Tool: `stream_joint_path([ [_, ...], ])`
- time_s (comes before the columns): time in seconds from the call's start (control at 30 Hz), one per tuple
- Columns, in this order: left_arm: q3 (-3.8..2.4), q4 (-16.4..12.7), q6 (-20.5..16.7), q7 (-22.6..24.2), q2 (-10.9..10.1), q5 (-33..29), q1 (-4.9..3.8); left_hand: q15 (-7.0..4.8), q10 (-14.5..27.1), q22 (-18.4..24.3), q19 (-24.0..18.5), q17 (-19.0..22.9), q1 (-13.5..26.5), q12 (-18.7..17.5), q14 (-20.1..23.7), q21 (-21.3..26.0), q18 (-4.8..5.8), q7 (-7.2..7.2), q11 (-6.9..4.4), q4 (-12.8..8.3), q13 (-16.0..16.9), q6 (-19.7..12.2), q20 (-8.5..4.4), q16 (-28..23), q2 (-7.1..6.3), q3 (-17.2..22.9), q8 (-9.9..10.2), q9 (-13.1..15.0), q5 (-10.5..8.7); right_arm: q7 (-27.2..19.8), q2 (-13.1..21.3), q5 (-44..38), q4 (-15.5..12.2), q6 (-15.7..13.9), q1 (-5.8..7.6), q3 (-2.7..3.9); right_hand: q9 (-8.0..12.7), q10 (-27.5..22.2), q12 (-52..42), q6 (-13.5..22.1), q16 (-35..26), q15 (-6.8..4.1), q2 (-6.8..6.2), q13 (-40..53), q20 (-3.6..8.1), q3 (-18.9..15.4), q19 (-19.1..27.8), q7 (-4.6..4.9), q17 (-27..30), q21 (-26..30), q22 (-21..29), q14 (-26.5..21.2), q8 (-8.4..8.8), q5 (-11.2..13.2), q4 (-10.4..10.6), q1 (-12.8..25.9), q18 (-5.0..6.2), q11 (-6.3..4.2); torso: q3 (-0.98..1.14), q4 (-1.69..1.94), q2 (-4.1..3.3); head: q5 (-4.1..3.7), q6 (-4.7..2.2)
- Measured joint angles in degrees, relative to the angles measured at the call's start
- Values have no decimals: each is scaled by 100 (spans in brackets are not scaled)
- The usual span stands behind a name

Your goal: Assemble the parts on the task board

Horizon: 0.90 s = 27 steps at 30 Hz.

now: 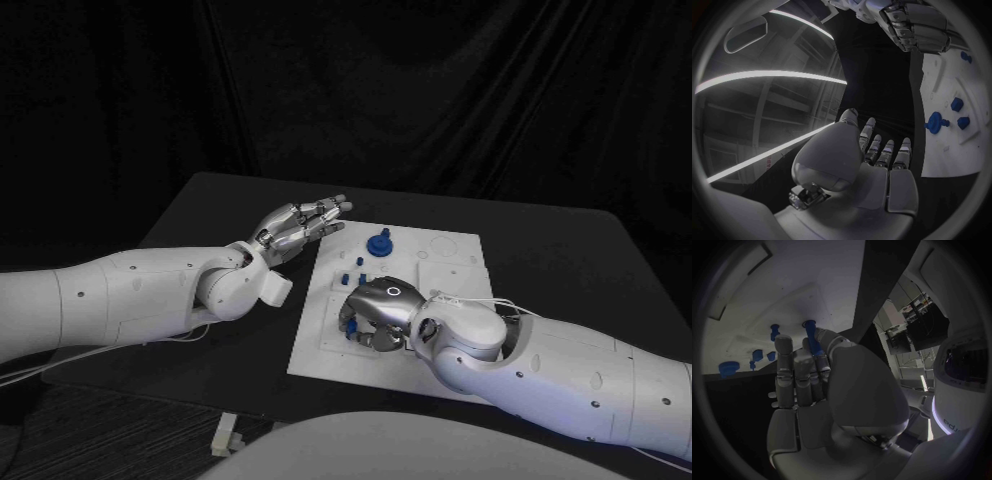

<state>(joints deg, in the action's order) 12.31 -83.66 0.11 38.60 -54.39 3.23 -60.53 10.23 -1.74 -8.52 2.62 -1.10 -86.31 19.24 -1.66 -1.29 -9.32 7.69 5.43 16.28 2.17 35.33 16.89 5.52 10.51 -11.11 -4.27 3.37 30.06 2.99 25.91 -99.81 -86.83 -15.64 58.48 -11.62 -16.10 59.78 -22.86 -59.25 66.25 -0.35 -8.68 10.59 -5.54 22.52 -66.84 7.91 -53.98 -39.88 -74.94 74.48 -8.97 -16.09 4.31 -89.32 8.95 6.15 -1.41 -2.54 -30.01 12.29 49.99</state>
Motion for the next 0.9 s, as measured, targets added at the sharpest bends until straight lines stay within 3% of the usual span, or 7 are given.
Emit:
stream_joint_path([
  [0.47, -1, 10, 34, -21, 11, 0, 5, 0, 21, -9, 0, 0, 0, 24, 0, 0, 1, 20, 20, 0, -1, 20, 0, 0, 0, 0, 0, 5, 0, 2, 9, -95, 50, -29, -56, -17, 6, -22, 36, 41, -105, 46, 2, -1, -11, 56, 113, 41, 98, 22, 1, -79, 88, 23, -199, -126, 0, -21, 0, -1, -3, -8, 0],
  [0.9, 1, 17, 64, -45, 26, 0, 8, 0, 21, -26, 0, 0, 0, 24, 0, 0, 0, -1, 21, -16, -1, 42, 0, 0, 0, 16, -22, 4, 0, 3, 15, -233, 53, -44, -62, -12, -29, -33, 52, 55, -105, 45, 37, -1, -51, 11, 193, 27, 111, -39, 2, -79, 111, 389, -245, -120, 1, -32, 0, -1, 0, -16, 0],
])
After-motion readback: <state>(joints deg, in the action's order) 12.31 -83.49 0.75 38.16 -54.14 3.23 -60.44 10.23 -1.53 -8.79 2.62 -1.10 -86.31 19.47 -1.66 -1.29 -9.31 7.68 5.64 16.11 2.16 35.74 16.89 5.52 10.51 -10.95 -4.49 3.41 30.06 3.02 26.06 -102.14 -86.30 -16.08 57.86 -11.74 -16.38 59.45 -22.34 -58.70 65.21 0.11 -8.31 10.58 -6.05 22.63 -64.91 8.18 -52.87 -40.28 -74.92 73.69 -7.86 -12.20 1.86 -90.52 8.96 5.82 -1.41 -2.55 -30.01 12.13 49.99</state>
